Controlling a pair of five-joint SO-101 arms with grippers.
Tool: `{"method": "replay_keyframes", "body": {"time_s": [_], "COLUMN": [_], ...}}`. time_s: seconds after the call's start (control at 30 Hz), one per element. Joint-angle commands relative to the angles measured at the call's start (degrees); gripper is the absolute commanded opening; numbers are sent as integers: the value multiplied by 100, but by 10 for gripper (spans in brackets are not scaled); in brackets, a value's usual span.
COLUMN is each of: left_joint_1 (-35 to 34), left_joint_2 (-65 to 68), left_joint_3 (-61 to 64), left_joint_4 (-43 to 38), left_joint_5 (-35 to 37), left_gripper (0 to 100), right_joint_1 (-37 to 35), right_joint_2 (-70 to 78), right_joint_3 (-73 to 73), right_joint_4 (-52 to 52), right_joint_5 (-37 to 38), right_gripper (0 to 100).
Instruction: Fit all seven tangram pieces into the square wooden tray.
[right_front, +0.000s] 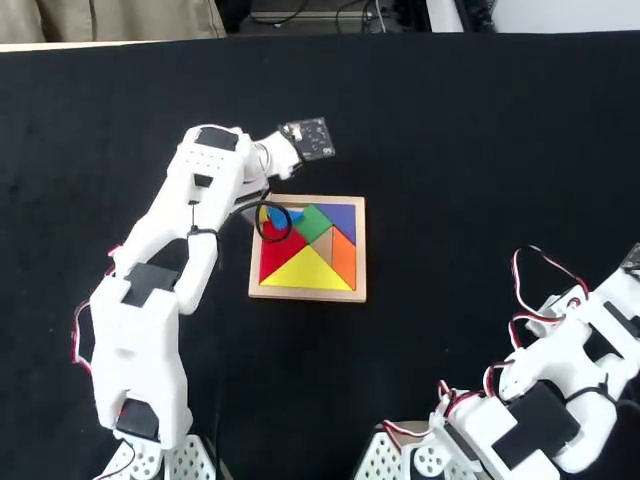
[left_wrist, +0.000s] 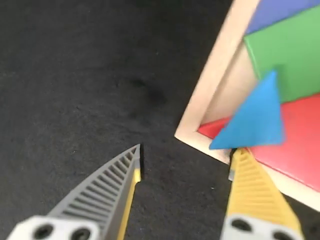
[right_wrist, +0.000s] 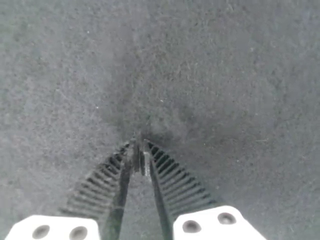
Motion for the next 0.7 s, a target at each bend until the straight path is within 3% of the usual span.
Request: {"method": "replay_keyframes", "body": {"time_s": [0.0,0.2,0.5,0.67], "left_joint_1": [119,505,514,576], "left_joint_2": [44,44,-26,-26], "left_joint_3": [-268,-242,-303,-1015], "left_joint_4": [-105,-88,1152,1785], "left_joint_5": [255,510,-360,-114], "left_gripper": [278,278,278,278], "right_joint_1": [-123,-237,-229,-237], "right_joint_2": [57,57,57,57], "right_joint_3": [-224,-224,-224,-224], "right_joint_4": [9,9,9,9], "right_joint_5": [62,70,70,70], "right_gripper": [12,12,12,12]}}
